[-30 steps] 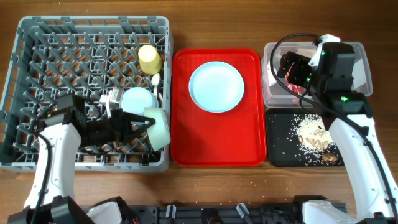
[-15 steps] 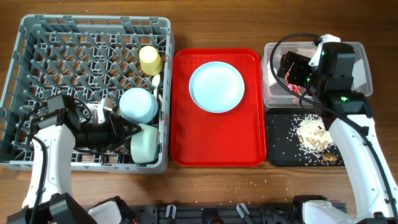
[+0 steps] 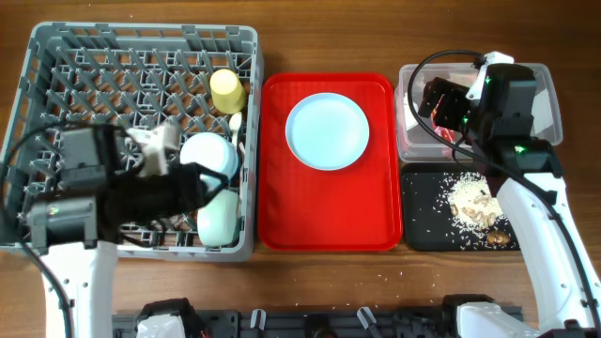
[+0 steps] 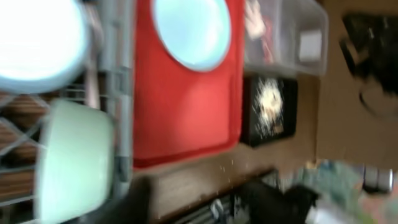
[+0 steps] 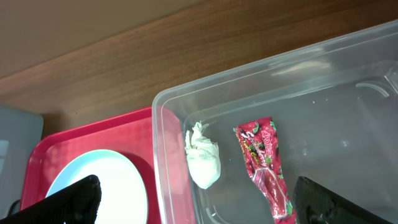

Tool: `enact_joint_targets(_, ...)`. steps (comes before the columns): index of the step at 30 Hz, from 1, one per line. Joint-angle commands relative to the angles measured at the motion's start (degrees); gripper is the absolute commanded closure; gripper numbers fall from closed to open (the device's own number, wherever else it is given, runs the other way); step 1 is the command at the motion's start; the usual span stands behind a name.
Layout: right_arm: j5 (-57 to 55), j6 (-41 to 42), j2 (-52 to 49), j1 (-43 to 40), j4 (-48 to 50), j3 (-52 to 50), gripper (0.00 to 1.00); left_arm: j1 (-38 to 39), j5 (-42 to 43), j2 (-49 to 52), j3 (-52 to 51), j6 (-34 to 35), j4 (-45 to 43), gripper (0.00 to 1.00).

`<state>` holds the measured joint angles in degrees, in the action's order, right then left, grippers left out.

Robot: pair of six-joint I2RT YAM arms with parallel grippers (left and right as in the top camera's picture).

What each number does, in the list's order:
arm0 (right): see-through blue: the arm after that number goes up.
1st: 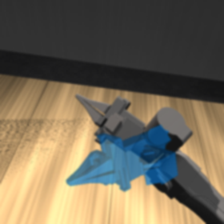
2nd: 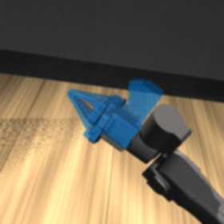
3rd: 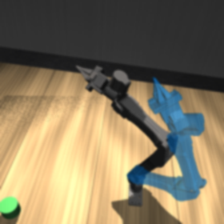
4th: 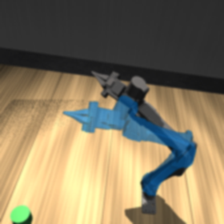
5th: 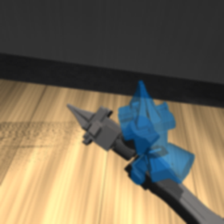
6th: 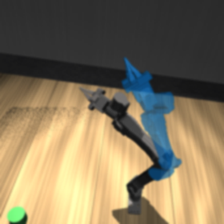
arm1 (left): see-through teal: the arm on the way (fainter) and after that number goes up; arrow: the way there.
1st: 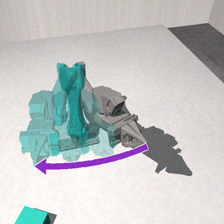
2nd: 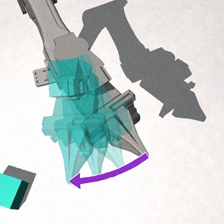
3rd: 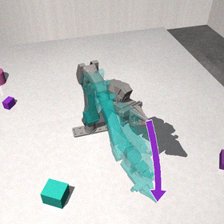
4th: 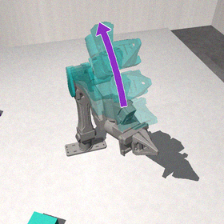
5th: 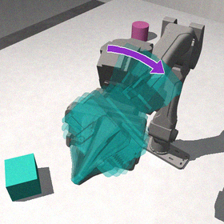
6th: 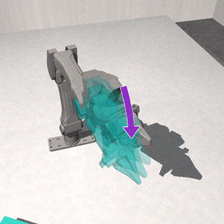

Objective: Sort waste into correct bins and load items into the dishwasher rack
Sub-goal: 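Push the green bowl upright into a rack slot with the left gripper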

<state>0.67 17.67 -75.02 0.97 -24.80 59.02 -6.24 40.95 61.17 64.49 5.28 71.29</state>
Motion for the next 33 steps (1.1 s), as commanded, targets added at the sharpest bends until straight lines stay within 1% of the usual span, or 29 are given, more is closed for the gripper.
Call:
enact_joint_targets(1,0.68,-0.76,-0.52,0.33,0.11,0.22,0.0,9.09,-6.25,0.57,0.22,5.46,-0.33,0.96)
enact_joint_targets(2,0.68,-0.74,-0.52,0.33,0.11,0.22,0.0,11.54,-10.49,1.01,0.22,8.68,-0.35,0.96)
enact_joint_targets(4,0.68,-0.76,-0.52,0.33,0.11,0.22,0.0,20.7,-24.5,2.54,0.22,17.51,0.11,0.96)
enact_joint_targets(5,0.68,-0.76,-0.52,0.33,0.11,0.22,0.0,23.54,-27.52,2.91,0.22,19.69,0.26,0.96)
enact_joint_targets(7,0.68,-0.76,-0.52,0.33,0.11,0.22,0.0,31.61,-35.85,4.22,0.22,26.32,0.59,0.96)
enact_joint_targets(9,0.68,-0.76,-0.52,0.33,0.11,0.22,0.0,40.7,-46.75,7.5,0.22,34.62,2.1,0.96)
enact_joint_targets(11,0.68,-0.76,-0.52,0.33,0.11,0.22,0.0,45.07,-49.31,11.21,0.22,37.42,2.51,0.96)
enact_joint_targets(12,0.7,-0.74,-0.52,0.33,0.11,0.22,0.0,46.51,-50.18,13.46,0.22,37.66,2.51,0.96)
enact_joint_targets(14,0.68,-0.74,-0.52,0.33,0.11,0.22,0.0,47.54,-54.29,19.15,0.22,37.66,3.54,0.96)
enact_joint_targets(16,0.68,-0.76,-0.52,0.33,0.11,0.22,0.0,46.51,-57.29,24.72,0.22,37.68,4.22,0.96)
enact_joint_targets(18,0.68,-0.76,-0.52,0.33,0.11,0.22,0.0,45.07,-59.06,26.64,0.22,37.68,4.52,0.96)
enact_joint_targets(19,0.68,-0.76,-0.52,0.33,0.11,0.22,0.0,43.95,-61.92,26.71,0.24,38.27,5.7,0.96)
enact_joint_targets(20,0.68,-0.76,-0.52,0.33,0.11,0.22,0.0,41.79,-68.87,26.43,0.66,42.91,10.14,0.96)
enact_joint_targets(22,0.68,-0.74,-0.52,0.33,0.11,0.22,0.0,38.71,-76.35,26.32,1.55,48.48,16.96,0.96)
enact_joint_targets(23,0.7,-0.76,-0.52,0.33,0.11,0.22,0.0,35.85,-79.62,26.16,2.45,55.19,21.46,0.96)
enact_joint_targets(25,0.68,-0.76,-0.52,0.33,0.11,0.22,0.0,32.13,-79.58,25.55,3.17,56.96,21.33,0.96)
enact_joint_targets(28,0.7,-0.74,-0.52,0.33,0.11,0.22,0.0,31.52,-78.88,25.49,3.32,56.92,20.48,0.96)
enact_joint_targets(29,0.68,-0.74,-0.52,0.33,0.11,0.22,0.0,31.52,-77.94,25.22,3.74,56.89,20.48,0.96)
enact_joint_targets(30,0.68,-0.74,-0.52,0.33,0.11,0.22,0.0,31.52,-75.28,24.68,4.5,56.59,19.93,0.96)
enact_joint_targets(32,0.68,-0.76,-0.52,0.33,0.11,0.22,0.0,31.52,-67.43,22.99,4.92,49.18,16.57,0.96)
enact_joint_targets(33,0.68,-0.76,-0.52,0.33,0.11,0.22,0.0,31.52,-59.3,21.77,4.9,41.77,13.25,0.96)
